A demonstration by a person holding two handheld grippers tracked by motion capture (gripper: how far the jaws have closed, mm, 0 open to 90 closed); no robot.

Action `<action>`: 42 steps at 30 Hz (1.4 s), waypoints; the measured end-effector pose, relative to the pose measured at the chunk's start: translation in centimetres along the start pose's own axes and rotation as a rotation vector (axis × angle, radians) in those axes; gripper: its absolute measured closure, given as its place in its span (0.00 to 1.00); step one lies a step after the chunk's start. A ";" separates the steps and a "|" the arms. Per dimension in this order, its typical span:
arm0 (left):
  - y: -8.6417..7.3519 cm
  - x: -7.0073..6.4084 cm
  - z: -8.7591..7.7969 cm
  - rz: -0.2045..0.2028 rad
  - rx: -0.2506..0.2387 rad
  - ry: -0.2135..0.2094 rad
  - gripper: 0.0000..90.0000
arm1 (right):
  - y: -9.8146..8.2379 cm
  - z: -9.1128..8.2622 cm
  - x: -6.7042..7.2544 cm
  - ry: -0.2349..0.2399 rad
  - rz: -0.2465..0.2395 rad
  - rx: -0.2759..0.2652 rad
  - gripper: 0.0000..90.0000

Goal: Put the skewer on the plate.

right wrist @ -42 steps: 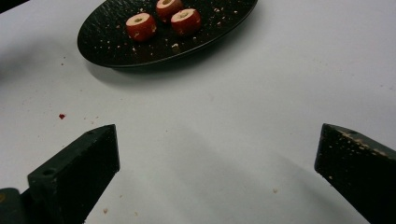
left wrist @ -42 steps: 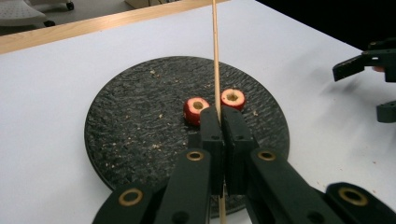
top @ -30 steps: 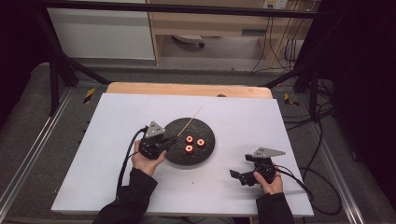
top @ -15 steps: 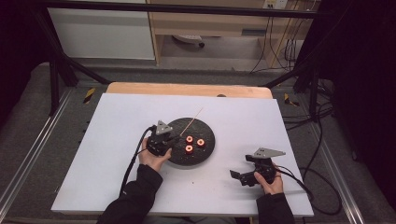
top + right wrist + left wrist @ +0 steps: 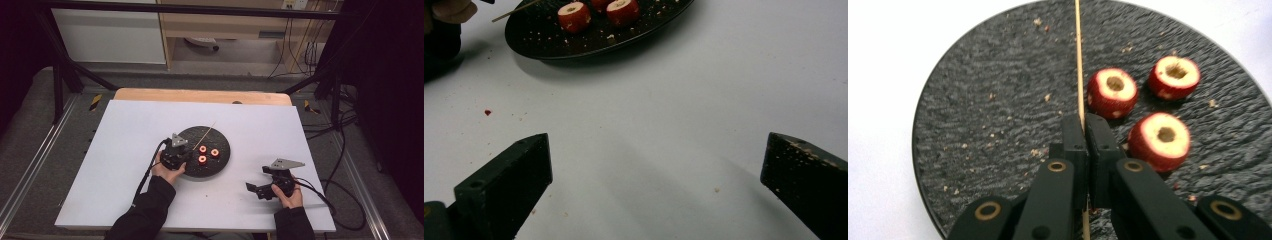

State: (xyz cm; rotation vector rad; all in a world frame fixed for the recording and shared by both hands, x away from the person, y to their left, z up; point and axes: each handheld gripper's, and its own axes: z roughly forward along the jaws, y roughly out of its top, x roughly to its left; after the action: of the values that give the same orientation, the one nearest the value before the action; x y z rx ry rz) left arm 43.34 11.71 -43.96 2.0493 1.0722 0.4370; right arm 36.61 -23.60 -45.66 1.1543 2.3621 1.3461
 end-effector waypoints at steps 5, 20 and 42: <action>-0.1 -0.1 0.3 -0.002 0.019 0.010 0.98 | 0.0 0.0 0.0 0.002 0.001 0.001 0.01; 0.1 0.1 -1.0 0.020 0.012 -0.020 0.84 | 0.0 0.0 0.0 0.002 -0.001 -0.002 0.01; -4.8 3.7 -8.2 0.102 0.012 -0.120 0.16 | 0.0 0.0 0.0 0.003 0.004 0.002 0.01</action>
State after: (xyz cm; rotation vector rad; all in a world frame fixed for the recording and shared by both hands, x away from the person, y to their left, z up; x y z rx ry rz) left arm 38.02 20.29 -42.51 2.1193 0.9036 0.3550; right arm 36.61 -23.59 -45.67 1.1588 2.3655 1.3478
